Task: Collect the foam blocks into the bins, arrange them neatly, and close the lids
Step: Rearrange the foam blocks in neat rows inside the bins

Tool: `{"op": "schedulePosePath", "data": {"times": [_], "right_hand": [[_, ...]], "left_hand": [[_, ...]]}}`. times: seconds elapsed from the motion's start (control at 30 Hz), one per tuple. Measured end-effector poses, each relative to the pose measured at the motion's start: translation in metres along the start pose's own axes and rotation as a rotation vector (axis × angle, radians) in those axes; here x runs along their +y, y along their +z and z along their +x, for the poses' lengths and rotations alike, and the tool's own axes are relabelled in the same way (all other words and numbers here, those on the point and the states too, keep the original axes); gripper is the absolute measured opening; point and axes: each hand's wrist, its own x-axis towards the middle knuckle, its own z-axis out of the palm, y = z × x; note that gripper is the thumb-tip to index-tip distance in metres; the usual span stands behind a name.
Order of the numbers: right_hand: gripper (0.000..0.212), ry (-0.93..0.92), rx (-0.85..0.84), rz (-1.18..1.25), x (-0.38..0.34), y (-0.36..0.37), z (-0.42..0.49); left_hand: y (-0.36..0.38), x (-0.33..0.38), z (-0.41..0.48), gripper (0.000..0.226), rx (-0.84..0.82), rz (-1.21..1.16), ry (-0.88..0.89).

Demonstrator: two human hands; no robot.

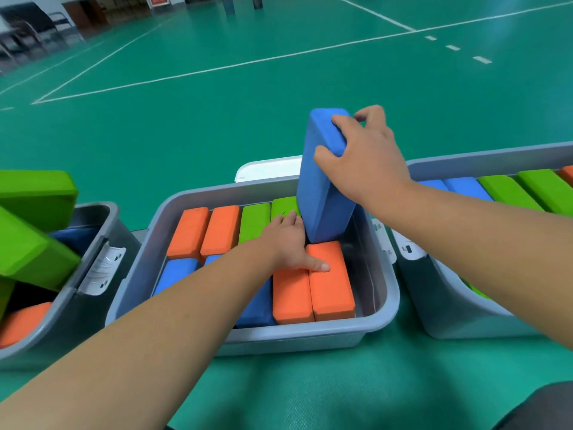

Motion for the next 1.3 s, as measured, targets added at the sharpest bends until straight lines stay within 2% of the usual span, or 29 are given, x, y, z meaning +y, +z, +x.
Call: {"op": "schedulePosePath", "data": {"times": [0.13, 0.27, 0.4, 0.5, 0.57, 0.67, 0.83, 1.1, 1.3], "right_hand": [[0.055, 0.075, 0.014, 0.032, 0.003, 0.007, 0.014], [0.059, 0.096, -0.008, 0.013, 0.007, 0.025, 0.013], [0.063, 0.12, -0.241, -0.105, 0.008, 0.058, -0.002], [0.051, 0.09, -0.519, -0.203, 0.014, 0.081, -0.02], [0.037, -0.024, -0.677, -0.319, 0.018, 0.088, -0.034], [0.031, -0.122, -0.725, -0.452, 0.012, 0.088, -0.034], [0.041, -0.11, -0.885, -0.68, -0.004, 0.09, -0.017], [0.041, -0.203, -0.97, -0.815, -0.023, 0.076, -0.005], [0.054, -0.143, -0.839, -0.681, 0.006, 0.086, -0.025]], "left_hand": [[0.004, -0.002, 0.001, 0.15, -0.03, -0.043, -0.04], [0.007, -0.002, 0.0, 0.149, -0.044, -0.014, -0.042], [0.011, -0.006, -0.001, 0.147, -0.021, -0.026, -0.022], [0.015, -0.01, 0.003, 0.148, -0.005, -0.062, -0.005], [0.017, -0.012, 0.005, 0.148, 0.01, -0.079, -0.001], [0.018, -0.015, 0.004, 0.145, 0.021, -0.083, 0.009], [0.024, -0.022, 0.008, 0.149, 0.054, -0.086, 0.004], [0.024, -0.019, -0.002, 0.135, 0.06, -0.084, 0.032], [-0.006, -0.034, -0.022, 0.103, -0.051, -0.09, 0.091]]}}
